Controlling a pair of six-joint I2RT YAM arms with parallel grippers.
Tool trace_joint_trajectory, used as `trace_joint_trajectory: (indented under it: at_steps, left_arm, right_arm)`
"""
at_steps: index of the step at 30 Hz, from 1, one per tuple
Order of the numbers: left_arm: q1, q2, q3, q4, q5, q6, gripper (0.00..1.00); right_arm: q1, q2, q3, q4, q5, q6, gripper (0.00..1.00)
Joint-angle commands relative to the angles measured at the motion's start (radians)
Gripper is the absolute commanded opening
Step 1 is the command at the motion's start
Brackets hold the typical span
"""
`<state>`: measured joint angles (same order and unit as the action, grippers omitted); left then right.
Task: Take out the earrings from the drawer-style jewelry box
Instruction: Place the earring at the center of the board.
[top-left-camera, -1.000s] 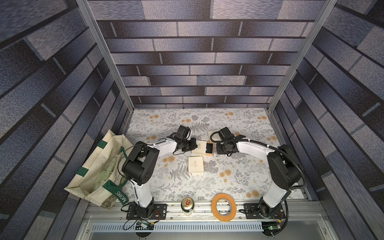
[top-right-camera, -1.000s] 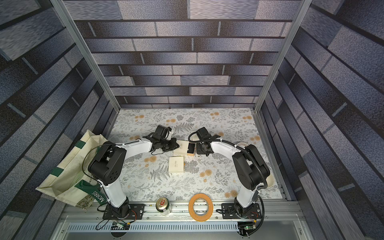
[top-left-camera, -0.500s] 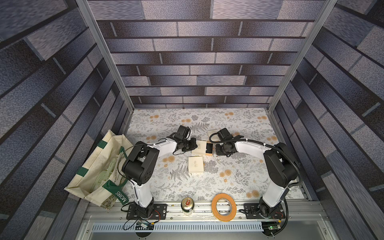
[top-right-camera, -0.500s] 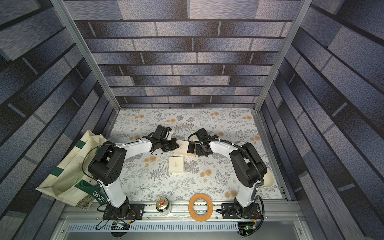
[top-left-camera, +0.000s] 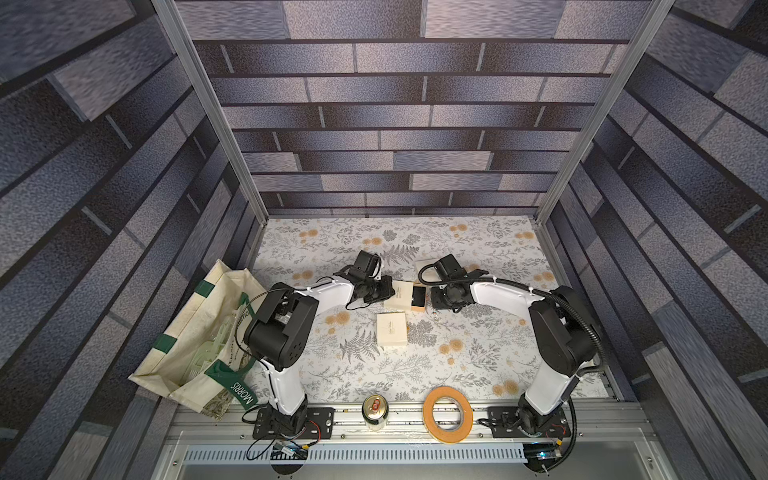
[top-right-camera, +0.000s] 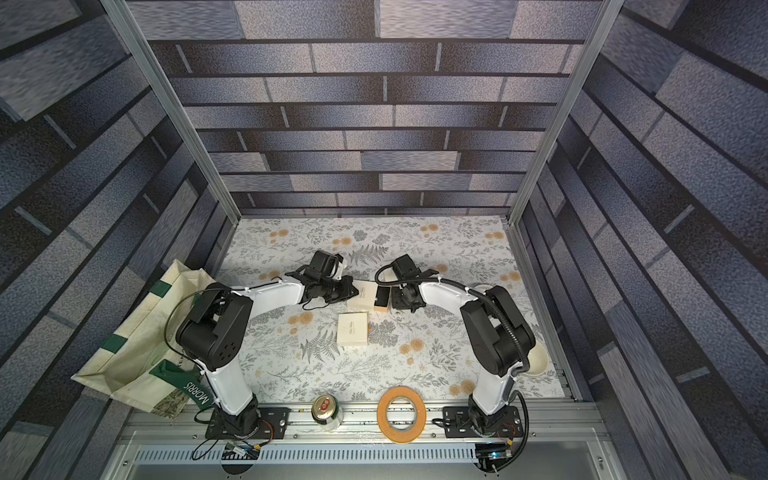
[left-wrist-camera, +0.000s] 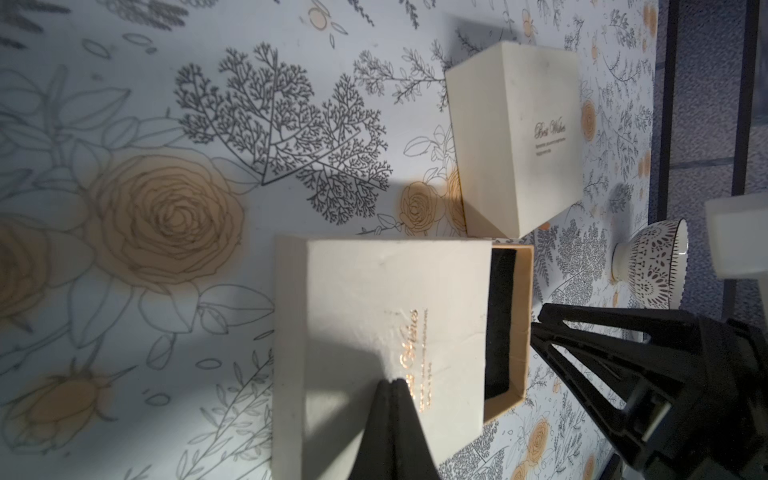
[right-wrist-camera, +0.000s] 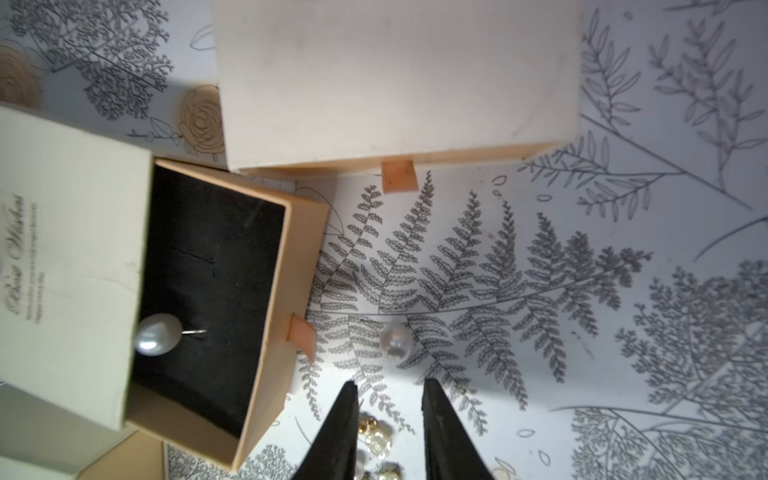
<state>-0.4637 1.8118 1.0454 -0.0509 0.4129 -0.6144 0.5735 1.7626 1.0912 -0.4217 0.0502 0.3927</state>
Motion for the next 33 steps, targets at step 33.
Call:
trace_joint_trajectory:
  at_steps: [33]
  left_arm:
    - [0.014, 0.005, -0.053, -0.092, -0.047, -0.013, 0.00]
  right_arm:
    - [0.014, 0.069, 0.165, -0.004, -0.301, -0.096, 0.22]
